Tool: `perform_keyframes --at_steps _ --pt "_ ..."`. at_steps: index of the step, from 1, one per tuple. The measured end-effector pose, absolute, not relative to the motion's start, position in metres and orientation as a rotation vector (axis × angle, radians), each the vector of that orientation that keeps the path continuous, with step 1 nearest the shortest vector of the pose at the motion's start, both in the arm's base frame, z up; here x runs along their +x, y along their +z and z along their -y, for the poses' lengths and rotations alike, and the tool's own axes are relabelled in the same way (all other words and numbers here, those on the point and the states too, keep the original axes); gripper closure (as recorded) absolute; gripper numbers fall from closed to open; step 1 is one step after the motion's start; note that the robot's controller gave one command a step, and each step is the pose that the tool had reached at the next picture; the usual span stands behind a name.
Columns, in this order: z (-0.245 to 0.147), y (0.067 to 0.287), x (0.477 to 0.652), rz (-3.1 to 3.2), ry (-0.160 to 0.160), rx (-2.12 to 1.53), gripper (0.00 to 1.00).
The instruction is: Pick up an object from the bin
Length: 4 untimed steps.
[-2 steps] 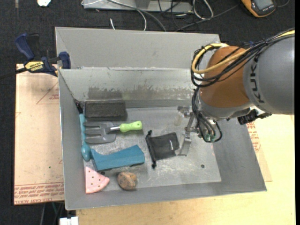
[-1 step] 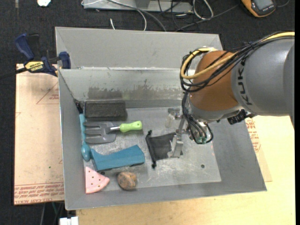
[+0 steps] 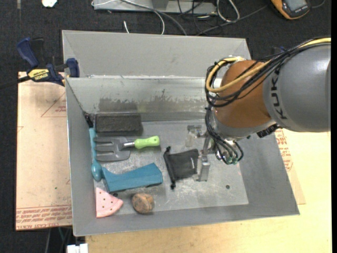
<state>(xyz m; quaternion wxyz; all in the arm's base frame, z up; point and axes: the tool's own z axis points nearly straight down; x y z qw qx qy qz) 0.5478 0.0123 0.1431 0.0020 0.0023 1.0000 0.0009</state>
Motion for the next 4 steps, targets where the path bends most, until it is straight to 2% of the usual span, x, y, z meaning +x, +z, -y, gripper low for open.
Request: perform_keyframes --at_steps 1,2,3,4 --pt "-0.027 0.090 0.570 -3.125 0.006 0.185 0.00" --pt "-0.027 0.089 0.568 -3.129 0.003 0.215 1.00" --pt "-0.027 0.089 0.568 -3.129 0.003 0.215 1.00" --pt "-0.027 0.145 0.569 -3.133 0.004 0.216 1.00"
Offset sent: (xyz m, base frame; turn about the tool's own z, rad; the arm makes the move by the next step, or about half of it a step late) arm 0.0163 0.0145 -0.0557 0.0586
